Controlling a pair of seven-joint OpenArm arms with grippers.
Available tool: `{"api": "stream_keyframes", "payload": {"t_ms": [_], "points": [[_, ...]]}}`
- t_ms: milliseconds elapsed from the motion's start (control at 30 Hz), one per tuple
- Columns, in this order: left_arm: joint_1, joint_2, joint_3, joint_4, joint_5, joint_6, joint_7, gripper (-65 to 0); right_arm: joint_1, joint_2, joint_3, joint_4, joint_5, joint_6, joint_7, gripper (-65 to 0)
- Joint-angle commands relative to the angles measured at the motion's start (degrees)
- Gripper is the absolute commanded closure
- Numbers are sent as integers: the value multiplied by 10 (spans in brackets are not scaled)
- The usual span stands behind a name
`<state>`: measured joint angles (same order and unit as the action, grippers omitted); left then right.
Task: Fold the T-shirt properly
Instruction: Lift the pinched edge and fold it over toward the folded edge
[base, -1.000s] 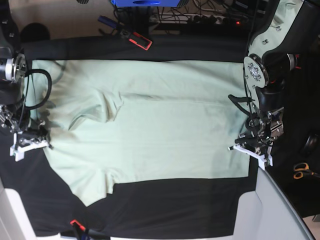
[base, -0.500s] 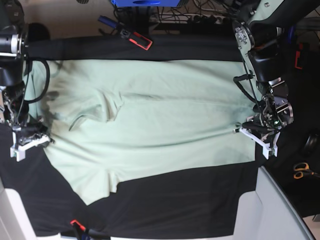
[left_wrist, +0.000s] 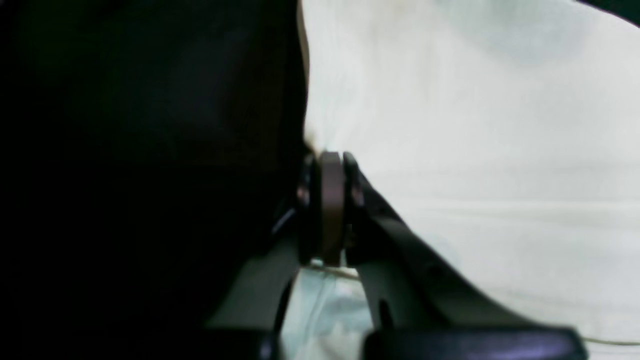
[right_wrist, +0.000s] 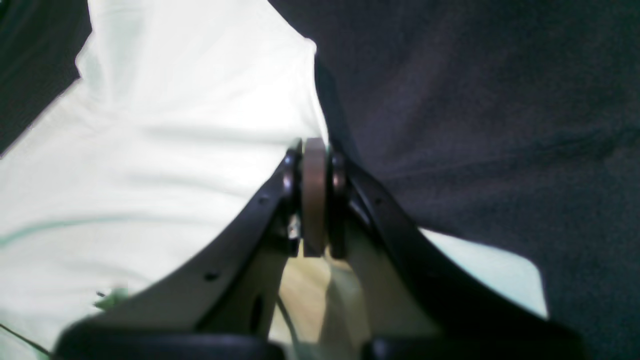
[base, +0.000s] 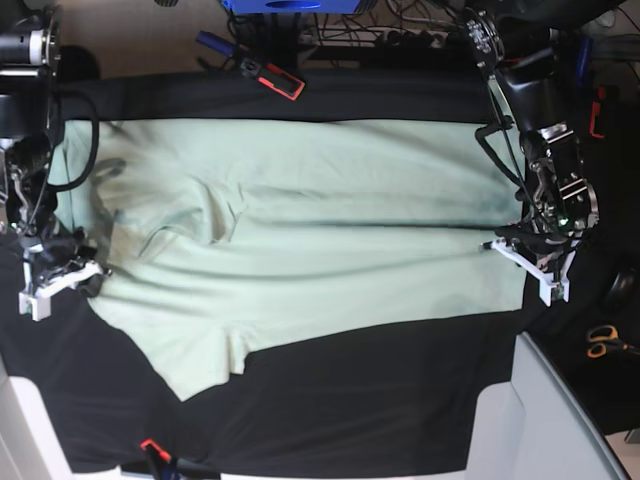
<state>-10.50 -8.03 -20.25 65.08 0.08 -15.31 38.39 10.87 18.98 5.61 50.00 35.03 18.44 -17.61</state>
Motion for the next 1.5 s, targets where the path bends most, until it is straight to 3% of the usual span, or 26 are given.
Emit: {"api": "stream_keyframes", "payload": {"t_ms": [0,100,300,633,700,800,867,1033,1300,1467], "points": [[-7,-8,9,22,-1,0,5,0,7,14,23,11,6,2,9,0],[11,-8,30,63,-1,0,25,0,6,14,60,11,6,5,-20,0],[44,-8,68,103,-1,0,26,0,-1,15,64,11,5,2,-53,0],[86,-11,64,105,2,0,26,0,-20,12,74,13,7,2,-84,-9],[87,-11,63,112,0,0,26,-49,-27,9,107,31,7,2,-104,-78],[93,-11,62,142,0,1,46,-217,-31,4,140,83,7,2,-151,-264],[91,-11,62,170,-1,1,71,-289,-31,1,154,124,6,2,-170,-345],[68,-9,17,216,-1,1,108,-328,7,1,157,140,3,2,-189,-355],[60,-19,-23,220,0,1,125,-324,133,6,155,-78,-3,4,-187,-358],[70,-26,-38,220,0,1,122,-322,203,-5,157,-191,-118,5,-136,-416]]}}
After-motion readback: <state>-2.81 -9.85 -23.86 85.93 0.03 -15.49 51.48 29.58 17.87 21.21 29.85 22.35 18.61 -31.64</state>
